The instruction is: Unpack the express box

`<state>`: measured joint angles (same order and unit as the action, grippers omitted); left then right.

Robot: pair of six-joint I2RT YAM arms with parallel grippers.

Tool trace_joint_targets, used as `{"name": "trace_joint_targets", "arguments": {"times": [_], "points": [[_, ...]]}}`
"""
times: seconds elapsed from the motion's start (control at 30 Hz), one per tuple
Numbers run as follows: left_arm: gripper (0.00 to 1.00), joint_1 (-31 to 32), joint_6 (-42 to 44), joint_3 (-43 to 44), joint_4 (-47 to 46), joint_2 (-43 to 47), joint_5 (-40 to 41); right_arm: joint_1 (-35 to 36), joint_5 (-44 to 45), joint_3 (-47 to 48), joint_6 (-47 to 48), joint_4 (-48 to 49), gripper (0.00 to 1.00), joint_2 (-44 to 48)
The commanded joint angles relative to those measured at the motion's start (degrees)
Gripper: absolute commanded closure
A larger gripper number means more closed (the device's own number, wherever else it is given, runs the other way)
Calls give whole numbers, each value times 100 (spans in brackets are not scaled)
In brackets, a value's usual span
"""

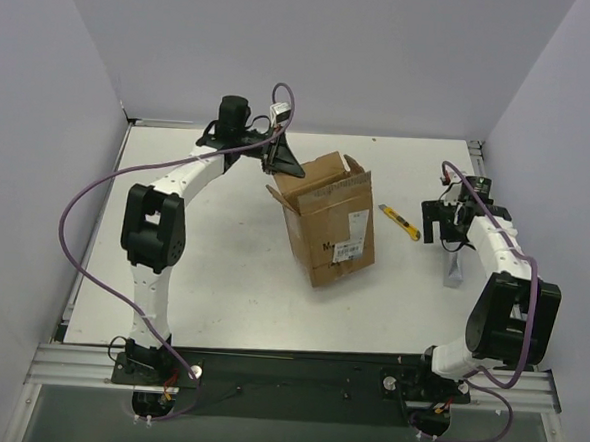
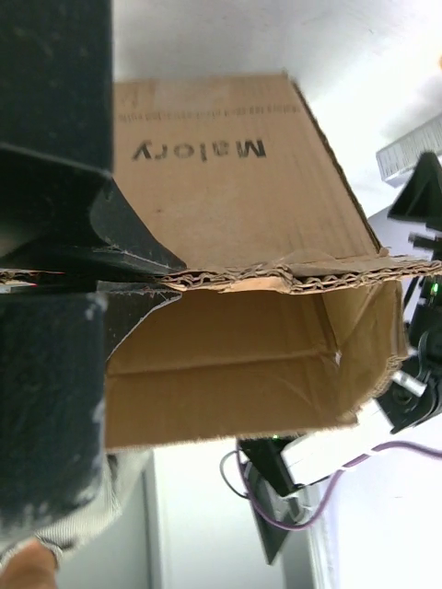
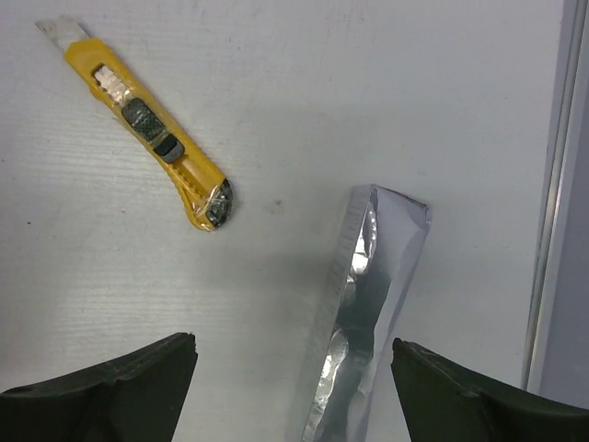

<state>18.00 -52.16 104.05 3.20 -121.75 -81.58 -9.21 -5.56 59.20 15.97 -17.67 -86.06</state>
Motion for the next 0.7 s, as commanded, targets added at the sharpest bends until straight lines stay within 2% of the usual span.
{"name": "trace_joint_targets", "arguments": {"times": [0.0,0.23,0.27,0.3,0.37,0.4,0.43,0.47,0.67], "points": [[100,-165,-119,-131,-135,12,116,16,-50,250,-199,10,9,98],[100,-139,65,327,-92,38,116,33,-67,399,-743,-237,8,528],[100,-147,74,283,-92,38,116,60,-85,425,-831,-254,7,633],[100,-156,75,178,-92,29,125,77,-138,443,-945,-280,0,678],[97,-156,127,133,-39,11,186,147,-295,505,-1034,-290,0,757],[92,-156,171,150,-39,11,195,165,-366,522,-1078,-324,0,766],[71,-148,206,185,-82,11,187,192,-436,609,-1069,-368,0,766],[7,-156,232,238,-161,-6,186,209,-611,663,-1052,-517,0,749],[6,-323,513,589,56,-85,423,271,-437,1418,-1008,-1299,0,608]]}}
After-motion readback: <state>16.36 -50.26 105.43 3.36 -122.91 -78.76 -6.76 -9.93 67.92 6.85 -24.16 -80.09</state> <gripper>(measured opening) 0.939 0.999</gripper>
